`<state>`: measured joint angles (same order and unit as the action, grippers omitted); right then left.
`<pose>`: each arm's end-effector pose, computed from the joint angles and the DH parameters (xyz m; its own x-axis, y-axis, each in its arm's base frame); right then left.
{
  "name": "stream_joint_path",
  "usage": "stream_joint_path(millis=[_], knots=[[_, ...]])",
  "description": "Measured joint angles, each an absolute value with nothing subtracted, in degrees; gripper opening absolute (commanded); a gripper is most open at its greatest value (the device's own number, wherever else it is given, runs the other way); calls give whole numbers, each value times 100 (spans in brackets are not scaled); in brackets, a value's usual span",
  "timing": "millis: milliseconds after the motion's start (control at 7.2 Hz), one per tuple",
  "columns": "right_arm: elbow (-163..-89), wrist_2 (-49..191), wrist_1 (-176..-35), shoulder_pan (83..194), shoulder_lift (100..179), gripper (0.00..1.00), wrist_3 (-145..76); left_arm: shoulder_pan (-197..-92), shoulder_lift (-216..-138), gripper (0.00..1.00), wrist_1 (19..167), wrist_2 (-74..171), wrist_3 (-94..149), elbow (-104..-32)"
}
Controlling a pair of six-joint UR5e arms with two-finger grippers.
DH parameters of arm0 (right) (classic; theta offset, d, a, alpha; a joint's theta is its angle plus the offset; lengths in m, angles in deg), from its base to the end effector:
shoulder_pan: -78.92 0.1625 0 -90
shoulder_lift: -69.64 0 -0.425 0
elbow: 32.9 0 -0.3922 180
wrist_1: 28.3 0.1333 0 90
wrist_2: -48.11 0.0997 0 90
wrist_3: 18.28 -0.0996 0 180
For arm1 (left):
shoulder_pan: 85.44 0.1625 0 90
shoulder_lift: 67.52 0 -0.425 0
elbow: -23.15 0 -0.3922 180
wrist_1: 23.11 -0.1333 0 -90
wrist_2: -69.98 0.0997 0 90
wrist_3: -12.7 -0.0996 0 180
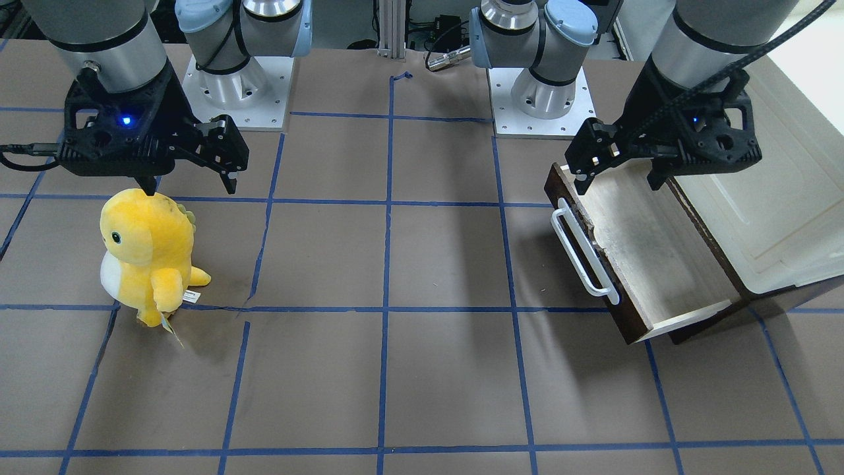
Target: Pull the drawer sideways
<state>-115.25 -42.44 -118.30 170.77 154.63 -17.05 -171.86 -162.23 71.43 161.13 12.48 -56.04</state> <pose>0.1495 -0.5285 0.5090 -0.9985 -0.0533 0.0106 -0.0537 0.9975 -0.0458 -0.0981 -0.5344 0.5309 -0.9980 -0.0591 -0.0202 -0.0586 0.9979 -0.0271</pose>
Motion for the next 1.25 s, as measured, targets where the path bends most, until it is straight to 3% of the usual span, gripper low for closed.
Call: stream_joint_path(millis=[556,1250], knots=[[-11525,-4248,-11830,17077,15463,100,-1703,-17100,-15707,100,6554,16071,639,-6450],[-11525,-4245,-11830,17077,15463,100,-1705,-17288,-15767,100,6390,16104,701,-6553]])
